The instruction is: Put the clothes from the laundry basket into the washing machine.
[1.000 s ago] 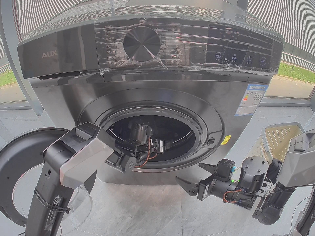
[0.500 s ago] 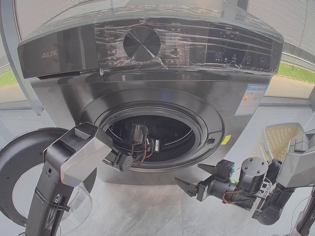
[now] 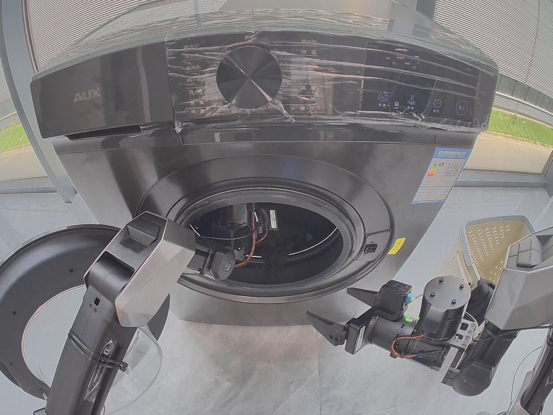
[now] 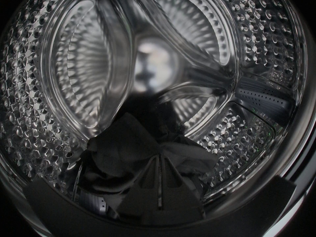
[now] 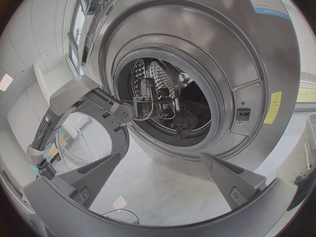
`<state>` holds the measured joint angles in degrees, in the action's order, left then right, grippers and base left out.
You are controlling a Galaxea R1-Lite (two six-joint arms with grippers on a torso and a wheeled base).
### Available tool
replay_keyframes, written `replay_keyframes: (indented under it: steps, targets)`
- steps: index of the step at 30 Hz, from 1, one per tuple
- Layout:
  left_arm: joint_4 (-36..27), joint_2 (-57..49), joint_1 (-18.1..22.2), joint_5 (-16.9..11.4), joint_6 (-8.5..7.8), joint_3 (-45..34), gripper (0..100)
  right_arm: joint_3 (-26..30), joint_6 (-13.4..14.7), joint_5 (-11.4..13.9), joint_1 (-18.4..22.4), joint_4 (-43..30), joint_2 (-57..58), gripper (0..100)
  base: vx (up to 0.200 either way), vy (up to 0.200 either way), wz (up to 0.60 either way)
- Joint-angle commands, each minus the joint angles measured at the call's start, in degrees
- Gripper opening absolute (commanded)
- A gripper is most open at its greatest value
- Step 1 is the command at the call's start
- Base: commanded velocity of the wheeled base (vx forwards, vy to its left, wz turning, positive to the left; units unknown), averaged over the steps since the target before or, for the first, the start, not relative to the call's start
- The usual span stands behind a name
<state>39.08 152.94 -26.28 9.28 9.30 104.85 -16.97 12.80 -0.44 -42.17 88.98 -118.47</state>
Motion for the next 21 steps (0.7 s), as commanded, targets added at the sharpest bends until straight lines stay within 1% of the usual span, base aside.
replay_keyframes:
  steps: [1, 4, 5, 7, 8, 12, 17, 21]
  targets:
    - [0.0, 3.2, 0.3, 0.8, 0.37, 3.2, 0, 0.0, 0.0, 0.0, 0.1, 0.1, -0.2, 100, 0.000, 0.000, 0.00]
    - [-0.1, 2.7, 0.1, 0.8, 0.28, 1.5, 0, 0.0, 0.0, 0.0, 0.1, 0.1, -0.2, 100, 0.000, 0.000, 0.00]
    - [-0.1, 1.8, -0.3, 0.7, 0.01, -1.5, 0, 0.0, 0.0, 0.0, 0.1, 0.1, -0.2, 100, 0.000, 0.000, 0.00]
    - [-0.6, 0.1, -0.6, 0.7, -0.16, -4.9, 0, 0.0, 0.0, 0.0, 0.1, 0.1, -0.3, 100, 0.000, 0.000, 0.00]
    - [-0.8, -0.7, -0.8, 0.4, -0.16, -6.3, 100, 0.0, 0.0, 0.0, 0.1, 0.1, -0.3, 100, 0.000, 0.000, 0.00]
    - [-0.6, -1.2, -1.7, 0.2, 0.28, -7.6, 100, 0.0, 0.0, 0.0, 0.0, 0.1, -0.3, 100, 0.000, 0.000, 0.00]
    - [-2.7, -1.6, -1.9, -0.1, 0.19, -9.8, 100, 0.0, 0.0, 0.0, 0.0, 0.1, -0.2, 100, 0.000, 0.000, 0.00]
    - [-2.8, -0.7, -1.8, -0.4, 0.19, -9.8, 100, 0.0, 0.0, 0.0, 0.0, 0.1, -0.2, 100, 0.000, 0.000, 0.00]
